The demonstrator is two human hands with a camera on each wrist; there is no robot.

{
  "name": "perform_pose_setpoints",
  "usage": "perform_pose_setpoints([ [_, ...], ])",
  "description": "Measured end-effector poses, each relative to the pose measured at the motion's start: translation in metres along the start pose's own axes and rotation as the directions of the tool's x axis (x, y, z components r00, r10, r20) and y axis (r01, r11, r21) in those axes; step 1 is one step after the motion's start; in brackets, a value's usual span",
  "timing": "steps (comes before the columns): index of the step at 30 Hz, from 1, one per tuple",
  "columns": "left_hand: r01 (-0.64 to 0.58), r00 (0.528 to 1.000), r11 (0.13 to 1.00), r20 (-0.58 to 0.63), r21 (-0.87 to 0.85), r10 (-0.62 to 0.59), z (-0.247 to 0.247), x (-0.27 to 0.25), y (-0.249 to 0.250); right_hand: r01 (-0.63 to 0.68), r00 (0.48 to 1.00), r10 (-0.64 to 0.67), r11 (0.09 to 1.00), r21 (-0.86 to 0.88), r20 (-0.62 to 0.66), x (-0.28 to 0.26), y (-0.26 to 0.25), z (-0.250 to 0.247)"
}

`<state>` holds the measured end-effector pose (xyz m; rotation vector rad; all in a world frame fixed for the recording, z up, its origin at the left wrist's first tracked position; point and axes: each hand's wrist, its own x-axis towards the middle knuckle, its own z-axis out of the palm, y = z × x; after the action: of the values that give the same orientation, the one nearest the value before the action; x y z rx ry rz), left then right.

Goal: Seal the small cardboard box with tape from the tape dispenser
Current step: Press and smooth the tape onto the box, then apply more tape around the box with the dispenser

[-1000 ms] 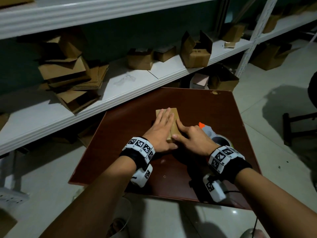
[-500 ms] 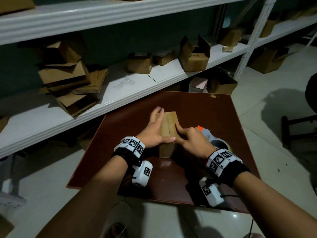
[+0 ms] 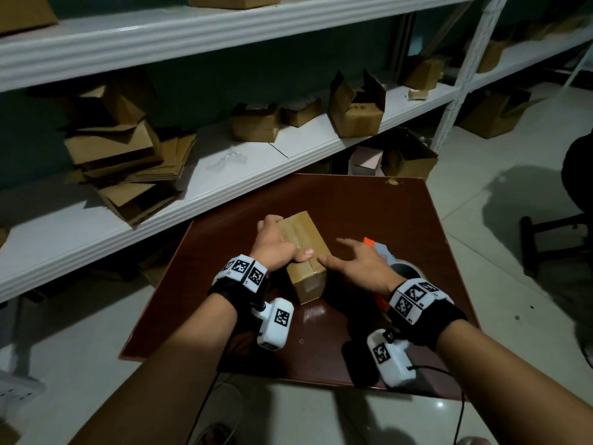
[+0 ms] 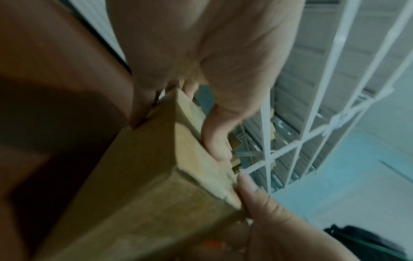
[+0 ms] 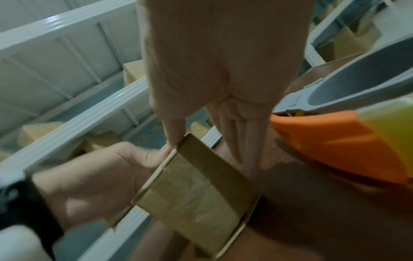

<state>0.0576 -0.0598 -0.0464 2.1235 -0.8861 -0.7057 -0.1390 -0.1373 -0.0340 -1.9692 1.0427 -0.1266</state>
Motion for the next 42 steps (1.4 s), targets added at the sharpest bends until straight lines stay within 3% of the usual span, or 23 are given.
perform_pose_setpoints([
  [5, 0.077, 0.995, 0.988, -0.046, -0.133, -0.084, -0.011, -0.004, -0.005, -0.242, 0.966, 0.208, 0.933, 0.266, 0.151, 0.003, 0.002, 0.001],
  [7, 0.050, 0.997, 0.979, -0.043, -0.200, -0.060, -0.012, -0.004, -0.009, -0.374, 0.924, 0.281, 0.809, 0.453, 0.260, 0.001, -0.002, 0.002],
  [9, 0.001, 1.000, 0.974, -0.029, -0.225, -0.008, -0.014, -0.006, -0.007, -0.412, 0.907, 0.234, 0.656, 0.632, 0.350, 0.002, -0.004, 0.004],
  [11, -0.035, 0.999, 0.980, -0.020, -0.195, 0.032, -0.018, -0.006, -0.006, -0.395, 0.917, 0.224, 0.614, 0.683, 0.329, 0.005, -0.004, 0.006],
  [13, -0.044, 0.999, 0.982, 0.023, -0.184, 0.049, -0.024, -0.007, -0.002, -0.337, 0.941, 0.248, 0.625, 0.704, 0.230, 0.005, -0.009, 0.005],
  [17, 0.022, 1.000, 0.958, 0.022, -0.285, -0.016, -0.030, -0.011, 0.006, -0.221, 0.954, 0.298, 0.758, 0.614, -0.024, -0.001, -0.012, -0.005],
  [19, 0.048, 0.999, 0.966, -0.002, -0.255, -0.050, -0.029, -0.009, 0.005, -0.181, 0.957, 0.281, 0.765, 0.618, -0.067, -0.003, -0.008, -0.010],
  [23, 0.105, 0.990, 0.977, 0.113, -0.184, -0.085, -0.028, -0.006, -0.002, -0.136, 0.968, 0.237, 0.765, 0.629, -0.079, 0.002, -0.007, -0.018],
  [28, 0.004, 0.978, 0.994, 0.207, -0.107, 0.018, -0.029, -0.013, -0.006, -0.063, 0.967, 0.146, 0.933, 0.355, -0.210, -0.001, -0.013, -0.024],
  [32, -0.051, 0.976, 0.997, 0.216, 0.050, 0.039, -0.029, -0.014, -0.006, -0.050, 0.967, 0.107, 0.969, 0.244, -0.229, -0.007, -0.017, -0.033],
  [42, -0.138, 0.973, 0.983, 0.203, 0.121, 0.112, -0.035, -0.016, 0.001, -0.122, 0.980, 0.122, 0.992, 0.011, -0.156, -0.010, -0.022, -0.039],
])
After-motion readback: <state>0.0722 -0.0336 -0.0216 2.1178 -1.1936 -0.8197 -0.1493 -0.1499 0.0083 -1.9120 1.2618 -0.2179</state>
